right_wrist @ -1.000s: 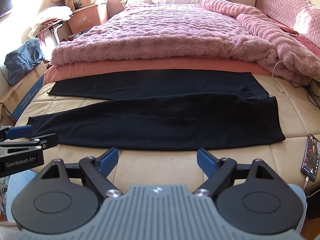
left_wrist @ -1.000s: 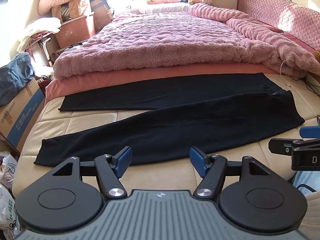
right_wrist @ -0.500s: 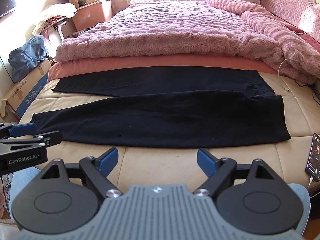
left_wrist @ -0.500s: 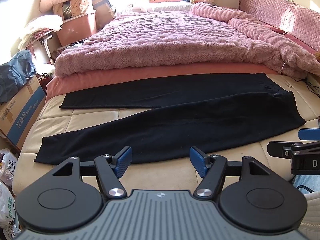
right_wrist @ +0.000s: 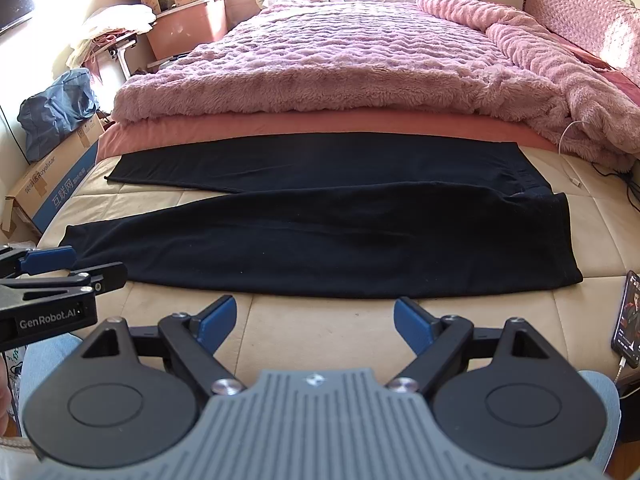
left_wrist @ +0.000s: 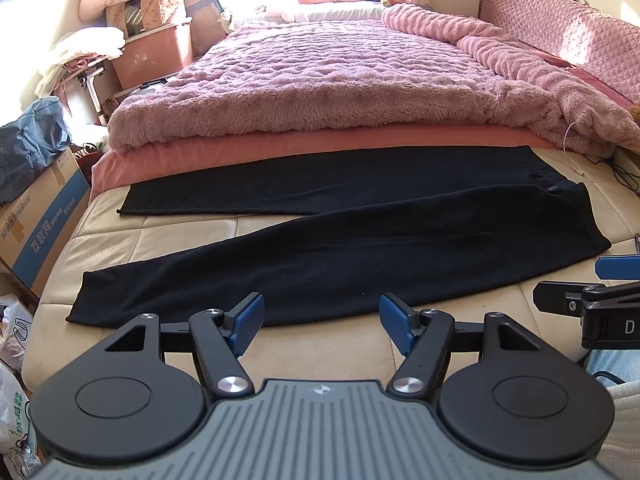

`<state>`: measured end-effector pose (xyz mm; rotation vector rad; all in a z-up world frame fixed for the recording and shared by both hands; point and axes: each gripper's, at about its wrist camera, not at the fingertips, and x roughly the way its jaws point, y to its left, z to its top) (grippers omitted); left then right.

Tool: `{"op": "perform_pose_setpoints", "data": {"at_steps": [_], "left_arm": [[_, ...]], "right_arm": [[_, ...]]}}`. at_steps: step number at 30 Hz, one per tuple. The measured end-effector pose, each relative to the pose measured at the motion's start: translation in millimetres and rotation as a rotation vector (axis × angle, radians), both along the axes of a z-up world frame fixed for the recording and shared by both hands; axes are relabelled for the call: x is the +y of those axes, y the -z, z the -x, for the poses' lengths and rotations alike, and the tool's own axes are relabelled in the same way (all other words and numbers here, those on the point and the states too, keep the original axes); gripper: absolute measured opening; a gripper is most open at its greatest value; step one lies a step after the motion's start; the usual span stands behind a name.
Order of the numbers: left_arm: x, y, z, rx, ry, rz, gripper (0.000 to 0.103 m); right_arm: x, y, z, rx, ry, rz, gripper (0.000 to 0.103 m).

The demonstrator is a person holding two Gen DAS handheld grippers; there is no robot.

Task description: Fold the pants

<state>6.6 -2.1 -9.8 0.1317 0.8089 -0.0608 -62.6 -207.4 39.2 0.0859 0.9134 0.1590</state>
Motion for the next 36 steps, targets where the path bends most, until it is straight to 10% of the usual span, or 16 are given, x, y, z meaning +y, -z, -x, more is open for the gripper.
{"op": "perform_pose_setpoints", "data": {"at_steps": [36], "left_arm": [[2.5,0.4,-1.4,0.002,-0.001,0.005,0.078]], "right_arm": [[1.2,-2.4,0.9,-0.001,-0.002,0.001,0.082]]}}
